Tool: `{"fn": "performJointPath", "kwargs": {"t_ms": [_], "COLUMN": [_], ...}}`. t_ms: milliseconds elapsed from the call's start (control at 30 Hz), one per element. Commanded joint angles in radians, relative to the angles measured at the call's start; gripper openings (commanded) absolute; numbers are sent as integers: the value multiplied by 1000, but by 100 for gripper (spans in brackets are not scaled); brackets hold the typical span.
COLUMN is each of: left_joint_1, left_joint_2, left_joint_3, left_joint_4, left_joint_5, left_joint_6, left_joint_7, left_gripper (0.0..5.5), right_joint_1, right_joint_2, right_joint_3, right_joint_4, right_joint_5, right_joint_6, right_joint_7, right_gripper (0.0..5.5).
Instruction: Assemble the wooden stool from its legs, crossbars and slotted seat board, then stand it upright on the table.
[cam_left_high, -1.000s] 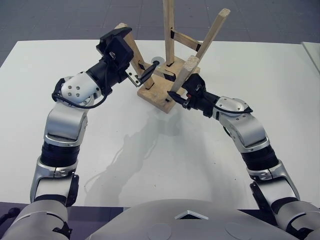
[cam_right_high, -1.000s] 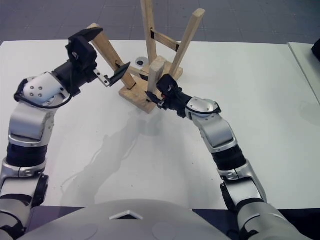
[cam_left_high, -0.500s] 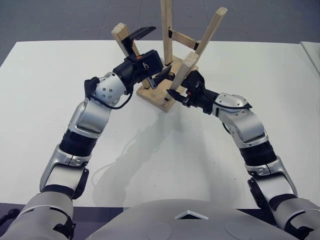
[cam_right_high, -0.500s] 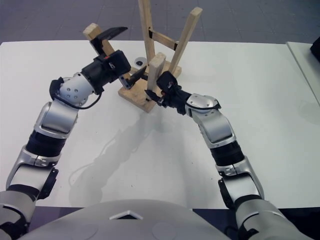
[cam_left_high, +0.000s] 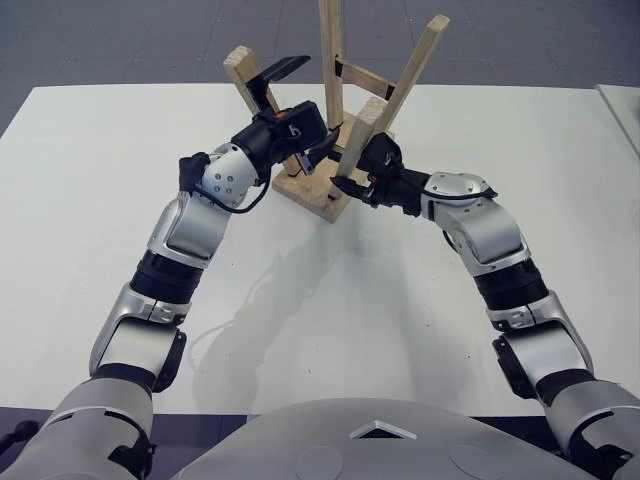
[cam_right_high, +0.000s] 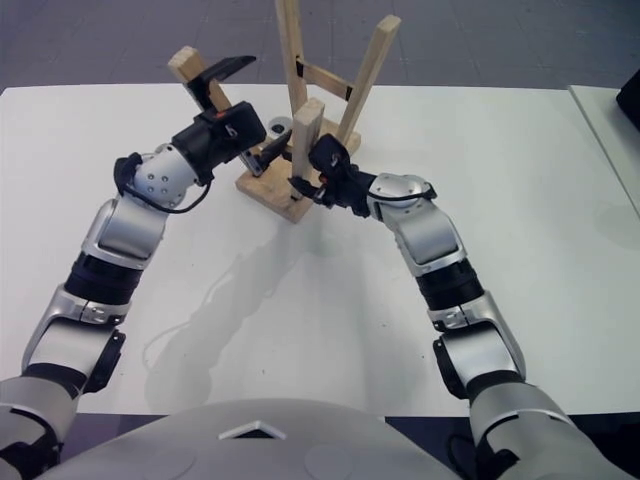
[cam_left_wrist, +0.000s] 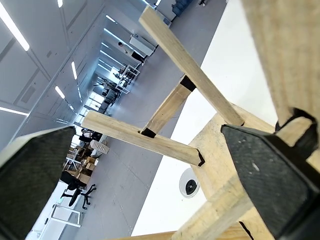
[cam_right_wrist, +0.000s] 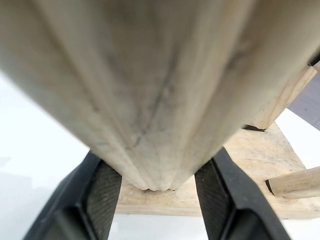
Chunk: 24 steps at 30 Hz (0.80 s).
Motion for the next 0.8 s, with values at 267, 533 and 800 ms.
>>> {"fn": "performJointPath", "kwargs": {"t_ms": [267,533,800], "left_joint_1": [63,115,62], "left_joint_2": [49,63,-9], "left_joint_3": [-95,-115,29], "left_joint_4": [72,63,63], "left_joint_5": [121,131,59], "left_joint_6": [38,54,-37], "left_joint_7": [-72,-92,100], "left_gripper": [540,540,540], "right_joint_1": [57,62,62], "right_joint_2": [-77,-73,-58], "right_joint_3": [177,203,145], "right_joint_4": [146,221,195], "right_joint_5": [-110,-121,-105], "right_joint_6": [183,193,151], "right_joint_7": [92,90,42], "right_gripper": [202,202,202]}}
